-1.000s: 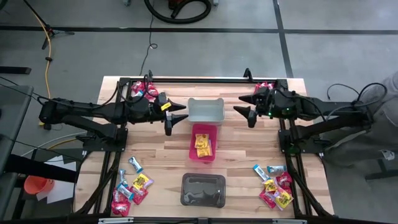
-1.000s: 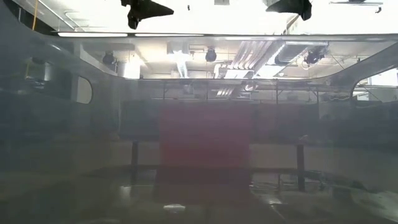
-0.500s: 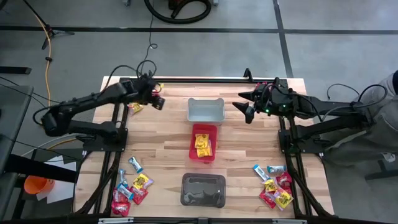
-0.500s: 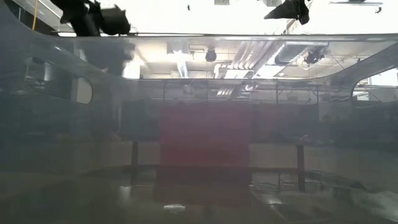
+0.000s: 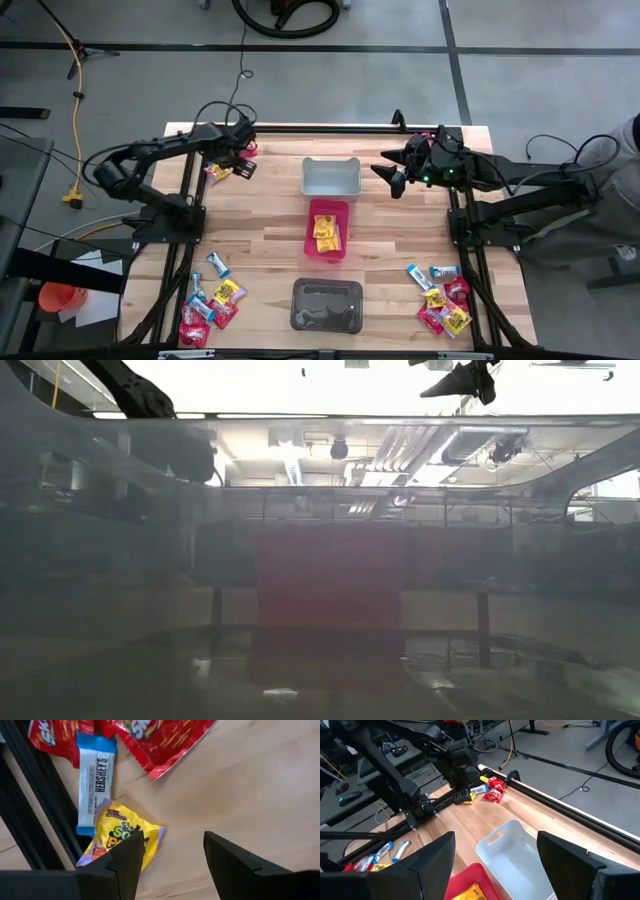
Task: Sort candy
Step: Put the yellow candy into the red bin
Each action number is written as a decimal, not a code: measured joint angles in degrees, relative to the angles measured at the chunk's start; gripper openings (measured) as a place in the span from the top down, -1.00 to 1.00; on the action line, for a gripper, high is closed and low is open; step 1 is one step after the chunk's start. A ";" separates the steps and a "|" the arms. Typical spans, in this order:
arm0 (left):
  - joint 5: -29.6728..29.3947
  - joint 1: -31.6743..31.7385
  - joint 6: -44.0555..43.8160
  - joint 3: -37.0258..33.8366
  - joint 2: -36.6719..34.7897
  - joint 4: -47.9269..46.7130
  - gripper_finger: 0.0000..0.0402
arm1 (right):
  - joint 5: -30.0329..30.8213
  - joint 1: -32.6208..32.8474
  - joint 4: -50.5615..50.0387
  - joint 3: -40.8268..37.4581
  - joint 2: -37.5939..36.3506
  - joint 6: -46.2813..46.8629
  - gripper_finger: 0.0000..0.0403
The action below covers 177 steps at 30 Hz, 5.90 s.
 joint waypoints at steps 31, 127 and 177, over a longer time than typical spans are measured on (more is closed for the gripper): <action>19.72 2.93 -0.86 -4.84 -2.80 3.21 0.94 | -1.44 0.00 -0.12 0.00 0.26 -0.03 -0.37; 15.04 -48.18 13.60 8.02 -8.20 53.54 -0.07 | -8.55 0.00 12.32 0.00 0.19 1.18 -0.37; 8.94 -42.61 2.70 -4.57 -26.49 68.52 -0.07 | -38.10 45.16 -35.84 0.00 34.68 73.15 -0.37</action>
